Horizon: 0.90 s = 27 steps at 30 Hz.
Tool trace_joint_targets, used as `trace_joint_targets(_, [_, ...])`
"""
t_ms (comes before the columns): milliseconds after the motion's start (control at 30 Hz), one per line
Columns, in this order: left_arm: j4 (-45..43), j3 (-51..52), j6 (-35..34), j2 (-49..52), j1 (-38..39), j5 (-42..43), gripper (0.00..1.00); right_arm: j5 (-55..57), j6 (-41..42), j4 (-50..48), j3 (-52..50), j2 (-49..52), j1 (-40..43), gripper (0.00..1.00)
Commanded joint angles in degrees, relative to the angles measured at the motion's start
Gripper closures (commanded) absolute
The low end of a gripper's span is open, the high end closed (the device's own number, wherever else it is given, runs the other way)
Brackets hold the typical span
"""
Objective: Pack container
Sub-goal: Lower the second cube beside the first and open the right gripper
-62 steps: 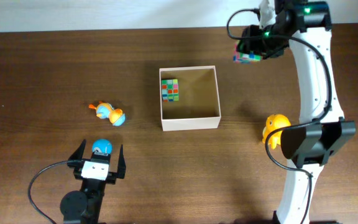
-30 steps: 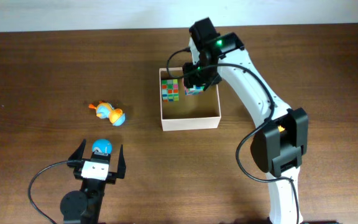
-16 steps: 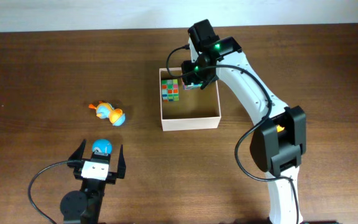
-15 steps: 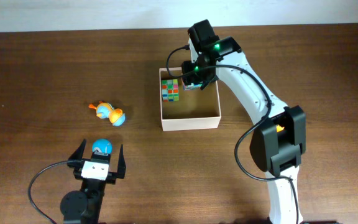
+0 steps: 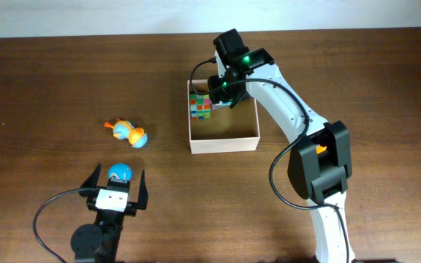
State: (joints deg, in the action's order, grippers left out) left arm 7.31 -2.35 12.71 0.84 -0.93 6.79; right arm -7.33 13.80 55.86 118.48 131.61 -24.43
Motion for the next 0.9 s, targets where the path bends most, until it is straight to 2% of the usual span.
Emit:
trace_joint_targets(0, [-0.1,0.4,0.7,-0.5,-0.3,-0.4,0.01,0.5,0.7,-0.2,-0.3,1.8,-0.5,0.48])
trace_joint_targets(500, [-0.2,0.4,0.7,-0.5,-0.3,-0.4,0.01,2.1,0.7,-0.5,-0.3,3.0,-0.5,0.48])
trace_joint_targets(533, [-0.1,0.4,0.7,-0.5,-0.3,-0.4,0.01,2.1,0.7,-0.7,-0.3,3.0,-0.5,0.37])
trace_joint_targets(633, [-0.1,0.4,0.7,-0.5,-0.3,-0.4,0.01,2.0,0.5,-0.7,-0.3,3.0,-0.5,0.19])
trace_joint_targets(867, [-0.1,0.4,0.7,-0.5,-0.3,-0.4,0.01,1.4,0.2,0.6,-0.2,2.7,-0.5,0.18])
